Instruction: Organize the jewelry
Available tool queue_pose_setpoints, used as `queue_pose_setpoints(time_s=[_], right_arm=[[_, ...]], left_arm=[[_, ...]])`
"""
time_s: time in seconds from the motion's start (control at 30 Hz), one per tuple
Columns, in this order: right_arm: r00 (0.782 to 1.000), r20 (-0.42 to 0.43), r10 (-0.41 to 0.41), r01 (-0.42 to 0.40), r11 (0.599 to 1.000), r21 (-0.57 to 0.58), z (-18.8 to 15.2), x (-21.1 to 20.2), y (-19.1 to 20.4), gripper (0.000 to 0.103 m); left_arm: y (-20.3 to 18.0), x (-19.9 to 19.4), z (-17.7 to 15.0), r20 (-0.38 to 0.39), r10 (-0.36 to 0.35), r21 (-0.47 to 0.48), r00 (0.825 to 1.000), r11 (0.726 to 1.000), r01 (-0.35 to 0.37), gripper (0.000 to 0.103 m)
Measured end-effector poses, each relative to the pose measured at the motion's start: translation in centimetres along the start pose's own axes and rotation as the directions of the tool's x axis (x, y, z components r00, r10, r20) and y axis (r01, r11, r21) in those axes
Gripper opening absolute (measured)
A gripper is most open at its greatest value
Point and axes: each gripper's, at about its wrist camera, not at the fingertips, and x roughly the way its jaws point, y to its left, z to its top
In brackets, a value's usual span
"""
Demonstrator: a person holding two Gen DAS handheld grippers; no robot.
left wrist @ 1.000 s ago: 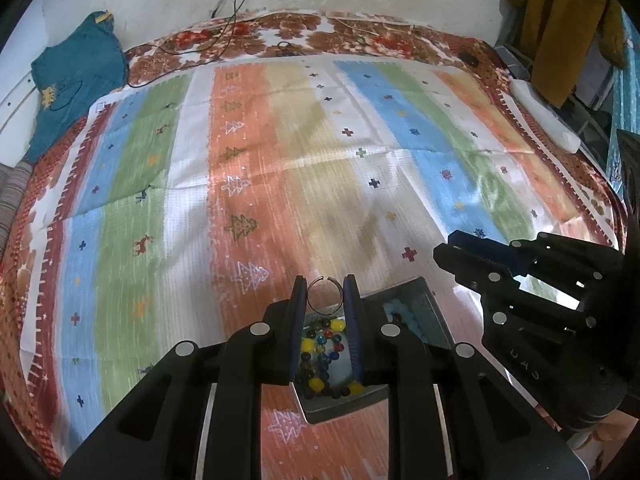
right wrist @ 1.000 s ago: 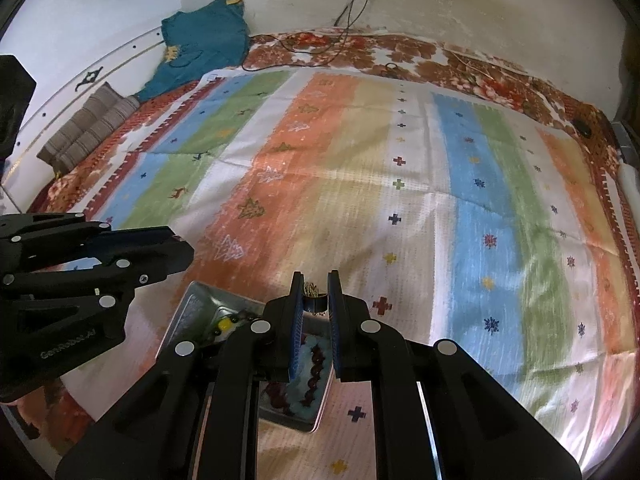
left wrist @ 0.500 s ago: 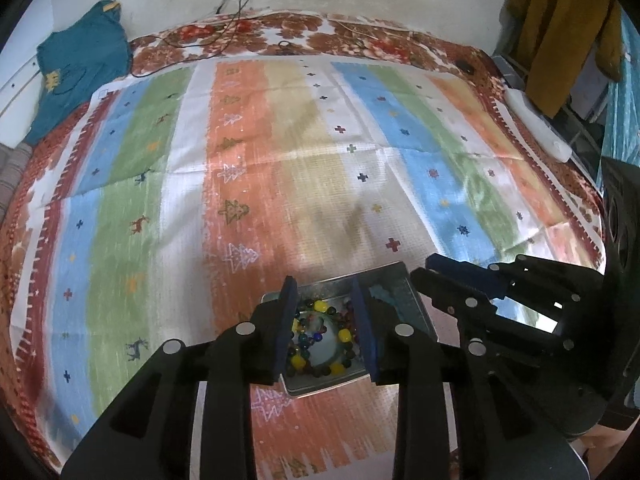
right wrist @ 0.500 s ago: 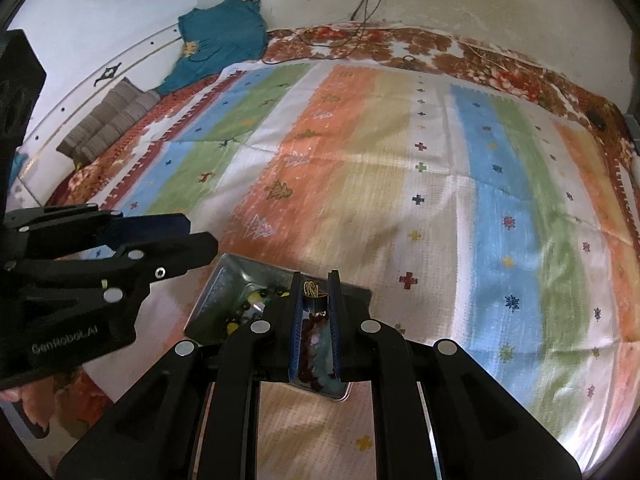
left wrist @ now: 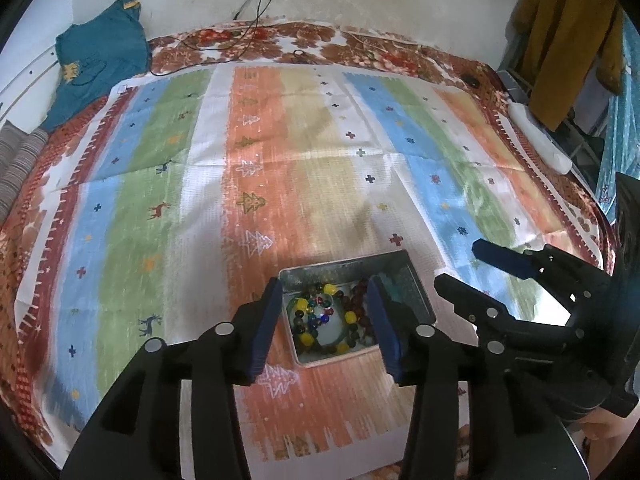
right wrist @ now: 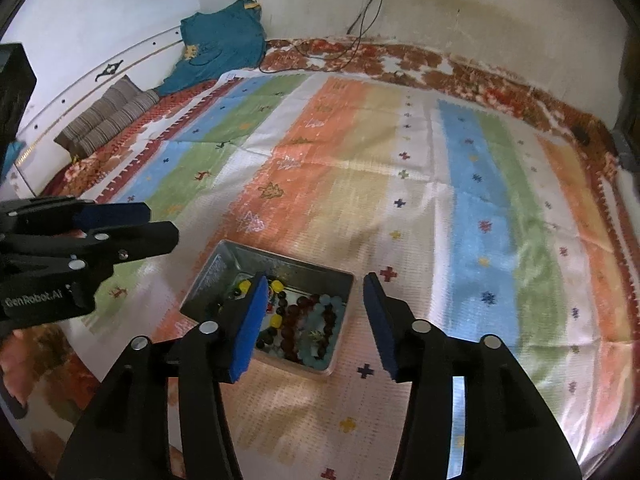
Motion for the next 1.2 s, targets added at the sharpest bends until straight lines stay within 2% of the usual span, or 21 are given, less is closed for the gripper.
queue_pose_setpoints(time_s=[0.23,0.37,0.47,0.57,0.77,1.0,1.2], right_arm=[[1.000,0.019,0.018,-0.018,1.000,-0.009,-1.2,-1.5,0.4,0.063],[0.999,0.029,0.025,-0.025,1.000,0.006,-1.9,-2.3,0.0,0.069],[0.999,0.040,0.030,-0.030,1.000,0.006,-2.3,-3.0,-0.1,0.073],[0.998,0.055,0.024,-0.024,1.000,-0.008,-2.7,-3.7,0.1,0.076],[0.998,0.061,0.022,-0.020,0.999,-0.031,-3.4,-4.5,0.2,0.081],[0.996,0.081,0.036,-0.034,0.999,-0.028,-4.0,-5.4,0.0,0.089],[0.994,0.097,0.047,-0.045,0.999,-0.020,-4.3,-5.9,-0.3,0.094]], left_arm=[[0.0,-1.9,-1.4,0.045,0.010,0.007,0.999,1.000,-0.011,0.059],[0.0,-2.8,-2.2,0.066,0.007,0.010,0.998,1.000,-0.008,0.069],[0.0,-3.3,-3.0,0.074,-0.030,0.000,0.997,1.000,0.030,0.071],[-0.1,-3.8,-3.9,0.094,-0.029,-0.005,0.995,1.000,0.029,0.071],[-0.6,-4.9,-5.4,0.162,0.010,0.026,0.987,1.000,-0.015,0.083],[-0.4,-5.5,-6.5,0.185,0.029,0.024,0.982,0.999,-0.034,0.095],[-1.0,-5.9,-7.4,0.203,0.047,0.056,0.978,0.997,-0.060,0.097]])
